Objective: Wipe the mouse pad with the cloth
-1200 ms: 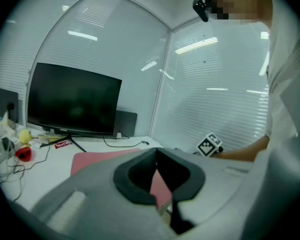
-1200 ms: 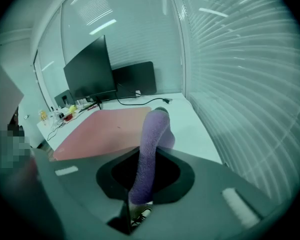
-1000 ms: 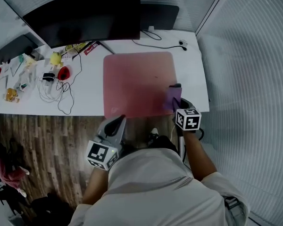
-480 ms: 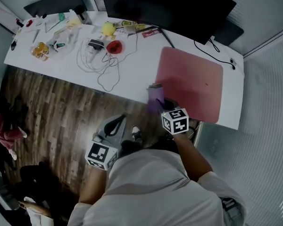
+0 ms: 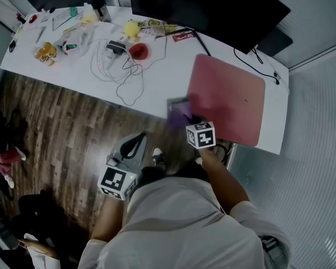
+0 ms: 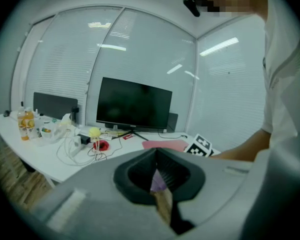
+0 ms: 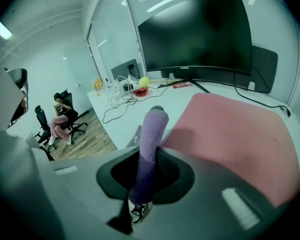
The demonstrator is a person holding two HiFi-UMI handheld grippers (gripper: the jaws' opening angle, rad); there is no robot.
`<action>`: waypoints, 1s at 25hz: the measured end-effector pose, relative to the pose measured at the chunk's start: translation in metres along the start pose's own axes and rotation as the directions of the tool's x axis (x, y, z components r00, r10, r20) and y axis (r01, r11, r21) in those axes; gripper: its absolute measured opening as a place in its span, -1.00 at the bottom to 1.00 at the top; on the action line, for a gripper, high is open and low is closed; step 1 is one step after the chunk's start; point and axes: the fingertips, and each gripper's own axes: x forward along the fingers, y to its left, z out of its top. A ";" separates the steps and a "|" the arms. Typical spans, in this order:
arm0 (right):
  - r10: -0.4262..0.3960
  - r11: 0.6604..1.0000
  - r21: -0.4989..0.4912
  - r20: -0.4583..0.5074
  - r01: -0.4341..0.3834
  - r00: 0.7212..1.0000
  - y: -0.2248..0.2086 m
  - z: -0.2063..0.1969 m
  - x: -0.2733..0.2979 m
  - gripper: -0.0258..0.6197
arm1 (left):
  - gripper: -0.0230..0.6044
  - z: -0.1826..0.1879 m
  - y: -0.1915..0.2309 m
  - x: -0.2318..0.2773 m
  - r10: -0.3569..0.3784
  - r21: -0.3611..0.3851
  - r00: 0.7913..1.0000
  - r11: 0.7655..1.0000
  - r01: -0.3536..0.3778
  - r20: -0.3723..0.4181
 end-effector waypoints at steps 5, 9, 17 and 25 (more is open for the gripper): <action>-0.069 0.995 0.065 -0.018 0.070 0.997 -0.059 -0.033 -0.031 -0.77 | -0.92 0.009 -0.036 0.032 -0.045 0.019 0.999 0.999 0.045 -0.003; -0.106 0.989 0.105 -0.018 0.107 0.994 -0.111 -0.058 -0.066 -0.77 | -0.92 0.013 -0.086 0.067 -0.097 0.032 0.995 0.995 0.097 -0.011; -0.206 0.967 0.143 -0.041 0.210 0.978 -0.225 -0.117 -0.149 -0.77 | -0.92 0.014 -0.201 0.135 -0.209 0.046 0.978 0.977 0.209 0.003; -0.326 0.920 0.215 -0.042 0.327 0.944 -0.319 -0.176 -0.229 -0.77 | -0.92 0.024 -0.284 0.182 -0.283 0.085 0.959 0.956 0.280 0.031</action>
